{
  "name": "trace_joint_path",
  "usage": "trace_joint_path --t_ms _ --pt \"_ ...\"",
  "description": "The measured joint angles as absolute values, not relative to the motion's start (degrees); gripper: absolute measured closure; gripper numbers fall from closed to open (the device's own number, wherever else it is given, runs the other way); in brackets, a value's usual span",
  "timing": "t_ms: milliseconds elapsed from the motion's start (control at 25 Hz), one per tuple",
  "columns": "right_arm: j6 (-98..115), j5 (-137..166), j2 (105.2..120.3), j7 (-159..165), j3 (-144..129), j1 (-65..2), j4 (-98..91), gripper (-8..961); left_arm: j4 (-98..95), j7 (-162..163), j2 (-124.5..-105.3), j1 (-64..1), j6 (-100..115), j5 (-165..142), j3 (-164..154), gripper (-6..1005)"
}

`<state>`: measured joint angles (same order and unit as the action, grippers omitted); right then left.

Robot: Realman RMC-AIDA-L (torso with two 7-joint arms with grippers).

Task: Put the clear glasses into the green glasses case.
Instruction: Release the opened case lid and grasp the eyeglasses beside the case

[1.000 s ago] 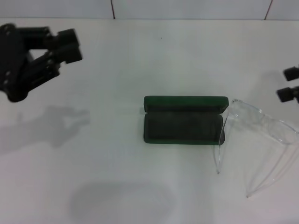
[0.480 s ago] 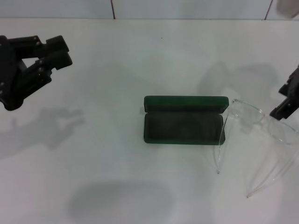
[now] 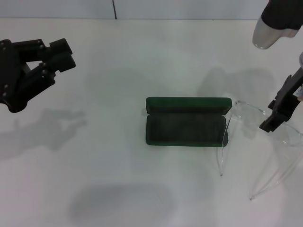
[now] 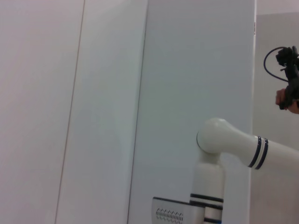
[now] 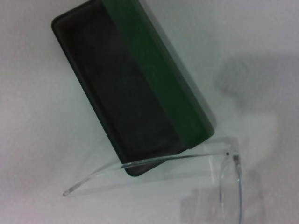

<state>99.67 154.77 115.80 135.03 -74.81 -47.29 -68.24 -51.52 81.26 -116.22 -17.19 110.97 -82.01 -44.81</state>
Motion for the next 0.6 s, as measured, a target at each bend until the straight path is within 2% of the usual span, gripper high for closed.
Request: trace_joint_path --t_ms 440,600 --pt "95.0 154.7 116.12 136.0 -75.1 -46.4 -63.3 334 -48.7 79.3 -116.10 -17.5 110.9 -82.2 -44.7 808" --pt "94.3 154.8 116.10 136.1 -75.1 -45.9 -63.3 370 -48.0 79.1 -116.06 -17.5 110.9 -82.2 -44.7 809"
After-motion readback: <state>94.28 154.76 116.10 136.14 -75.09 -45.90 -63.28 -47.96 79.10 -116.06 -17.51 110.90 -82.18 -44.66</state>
